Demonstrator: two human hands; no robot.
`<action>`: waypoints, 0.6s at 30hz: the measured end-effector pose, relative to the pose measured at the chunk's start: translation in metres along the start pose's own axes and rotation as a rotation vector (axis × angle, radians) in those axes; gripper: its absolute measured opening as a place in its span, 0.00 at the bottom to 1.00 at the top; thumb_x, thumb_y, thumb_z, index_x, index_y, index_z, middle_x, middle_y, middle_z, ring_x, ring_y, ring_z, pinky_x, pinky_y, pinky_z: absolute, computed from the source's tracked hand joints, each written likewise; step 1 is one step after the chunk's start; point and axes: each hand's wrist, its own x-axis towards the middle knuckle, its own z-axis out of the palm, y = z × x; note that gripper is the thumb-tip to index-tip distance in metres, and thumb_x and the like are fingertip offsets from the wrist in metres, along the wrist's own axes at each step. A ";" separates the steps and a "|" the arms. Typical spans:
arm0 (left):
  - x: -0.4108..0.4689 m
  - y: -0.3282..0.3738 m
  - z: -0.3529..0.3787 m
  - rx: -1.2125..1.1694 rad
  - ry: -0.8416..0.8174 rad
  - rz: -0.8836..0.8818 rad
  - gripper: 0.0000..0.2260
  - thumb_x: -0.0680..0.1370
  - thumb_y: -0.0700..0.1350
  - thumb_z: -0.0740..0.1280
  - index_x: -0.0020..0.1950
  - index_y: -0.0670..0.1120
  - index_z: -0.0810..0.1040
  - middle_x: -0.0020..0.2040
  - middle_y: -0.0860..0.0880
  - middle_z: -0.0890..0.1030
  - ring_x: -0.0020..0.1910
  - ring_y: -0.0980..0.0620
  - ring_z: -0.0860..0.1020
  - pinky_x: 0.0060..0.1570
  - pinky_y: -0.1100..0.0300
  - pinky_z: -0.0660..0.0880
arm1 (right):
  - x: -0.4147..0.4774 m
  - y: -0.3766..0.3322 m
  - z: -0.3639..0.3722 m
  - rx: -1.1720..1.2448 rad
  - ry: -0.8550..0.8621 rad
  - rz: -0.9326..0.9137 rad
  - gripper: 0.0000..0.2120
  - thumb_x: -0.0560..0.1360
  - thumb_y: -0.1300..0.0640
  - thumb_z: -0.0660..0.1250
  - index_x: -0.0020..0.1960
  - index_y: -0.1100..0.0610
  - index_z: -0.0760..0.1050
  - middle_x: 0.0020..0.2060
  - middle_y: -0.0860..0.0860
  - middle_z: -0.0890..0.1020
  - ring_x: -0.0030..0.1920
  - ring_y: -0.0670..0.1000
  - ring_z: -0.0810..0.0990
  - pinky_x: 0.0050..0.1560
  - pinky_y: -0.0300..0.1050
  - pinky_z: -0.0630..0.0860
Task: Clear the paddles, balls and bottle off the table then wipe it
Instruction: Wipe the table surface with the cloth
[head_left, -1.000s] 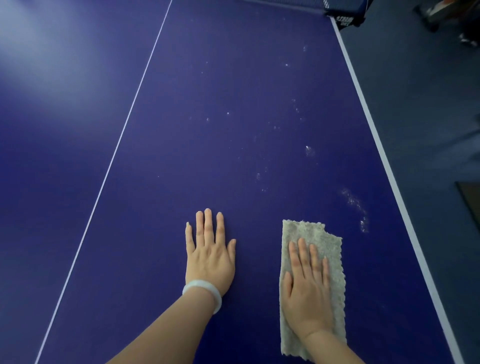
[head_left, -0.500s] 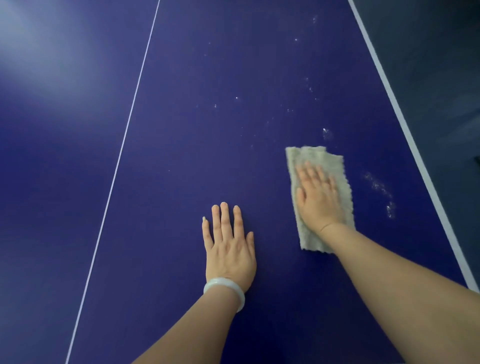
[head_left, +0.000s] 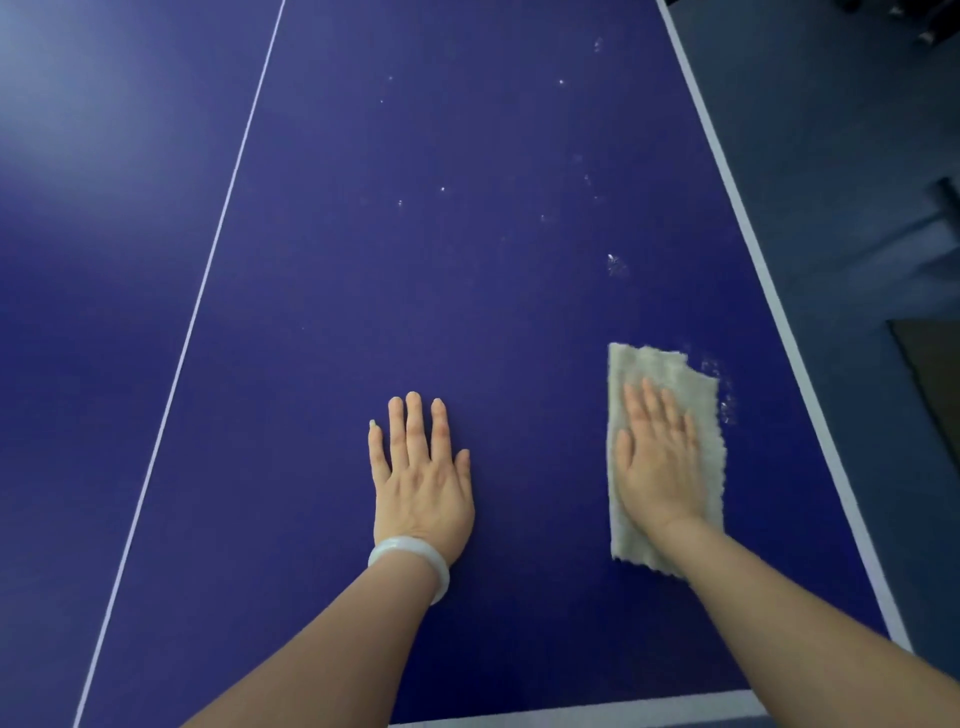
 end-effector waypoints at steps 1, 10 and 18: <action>0.000 0.000 0.000 0.006 0.001 0.001 0.29 0.82 0.55 0.40 0.80 0.44 0.53 0.80 0.41 0.53 0.79 0.42 0.47 0.77 0.42 0.45 | 0.007 0.007 -0.002 0.020 -0.002 0.153 0.27 0.82 0.50 0.41 0.80 0.50 0.40 0.80 0.48 0.44 0.79 0.49 0.40 0.79 0.56 0.43; 0.001 0.003 0.000 0.004 0.010 -0.023 0.28 0.82 0.56 0.41 0.80 0.46 0.51 0.80 0.43 0.50 0.80 0.45 0.43 0.77 0.45 0.41 | -0.081 -0.033 0.019 0.002 0.002 -0.362 0.28 0.82 0.51 0.45 0.81 0.54 0.46 0.80 0.50 0.47 0.80 0.53 0.44 0.77 0.57 0.46; 0.000 0.014 0.000 0.041 -0.004 -0.087 0.27 0.83 0.53 0.46 0.80 0.45 0.50 0.80 0.42 0.48 0.79 0.43 0.43 0.76 0.43 0.41 | -0.065 0.078 0.009 -0.033 -0.007 -0.087 0.29 0.79 0.49 0.38 0.80 0.51 0.42 0.80 0.49 0.45 0.79 0.50 0.40 0.79 0.55 0.42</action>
